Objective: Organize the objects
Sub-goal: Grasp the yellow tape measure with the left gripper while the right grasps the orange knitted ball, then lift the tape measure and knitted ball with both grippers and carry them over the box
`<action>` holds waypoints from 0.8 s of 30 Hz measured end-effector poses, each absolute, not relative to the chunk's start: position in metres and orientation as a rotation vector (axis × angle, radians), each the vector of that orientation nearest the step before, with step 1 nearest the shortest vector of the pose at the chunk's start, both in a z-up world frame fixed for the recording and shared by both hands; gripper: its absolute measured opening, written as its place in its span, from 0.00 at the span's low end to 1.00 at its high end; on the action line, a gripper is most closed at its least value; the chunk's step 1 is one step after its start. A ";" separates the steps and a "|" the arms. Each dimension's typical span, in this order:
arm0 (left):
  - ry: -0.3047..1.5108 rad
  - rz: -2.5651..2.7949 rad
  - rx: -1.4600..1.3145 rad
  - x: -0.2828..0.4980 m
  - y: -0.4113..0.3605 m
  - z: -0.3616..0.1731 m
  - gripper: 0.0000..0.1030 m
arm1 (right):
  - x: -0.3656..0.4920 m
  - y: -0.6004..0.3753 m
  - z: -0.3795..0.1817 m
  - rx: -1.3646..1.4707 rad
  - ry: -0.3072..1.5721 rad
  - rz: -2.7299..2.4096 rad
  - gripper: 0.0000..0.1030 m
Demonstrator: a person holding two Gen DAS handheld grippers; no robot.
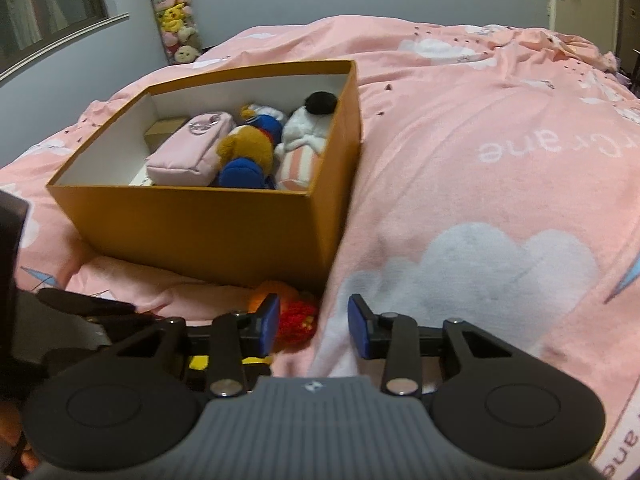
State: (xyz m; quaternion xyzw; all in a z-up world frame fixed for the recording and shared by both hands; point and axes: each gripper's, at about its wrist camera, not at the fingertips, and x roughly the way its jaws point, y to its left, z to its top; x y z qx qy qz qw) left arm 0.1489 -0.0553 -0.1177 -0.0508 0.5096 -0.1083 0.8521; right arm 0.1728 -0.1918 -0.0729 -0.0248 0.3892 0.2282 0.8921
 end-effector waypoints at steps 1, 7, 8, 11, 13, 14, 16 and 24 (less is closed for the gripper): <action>1.076 -0.222 -0.102 0.150 -0.055 -0.118 0.61 | 0.173 -0.190 -0.073 -0.053 0.810 0.488 0.39; 1.078 -0.190 -0.067 0.142 -0.045 -0.111 0.58 | 0.179 -0.179 -0.078 -0.059 0.843 0.557 0.38; 1.082 -0.186 -0.072 0.140 -0.041 -0.110 0.58 | 0.180 -0.177 -0.079 -0.064 0.853 0.561 0.39; 1.099 -0.176 -0.115 0.137 -0.027 -0.109 0.61 | 0.186 -0.170 -0.084 -0.073 0.874 0.572 0.39; 1.104 -0.154 -0.145 0.134 -0.018 -0.109 0.62 | 0.190 -0.165 -0.087 -0.081 0.883 0.570 0.39; 1.109 -0.139 -0.156 0.133 -0.015 -0.109 0.63 | 0.192 -0.163 -0.088 -0.086 0.885 0.564 0.40; 1.110 -0.115 -0.183 0.131 -0.010 -0.109 0.63 | 0.195 -0.161 -0.090 -0.092 0.890 0.550 0.42; 1.131 -0.083 -0.214 0.132 -0.003 -0.116 0.63 | 0.208 -0.159 -0.103 -0.071 0.924 0.545 0.47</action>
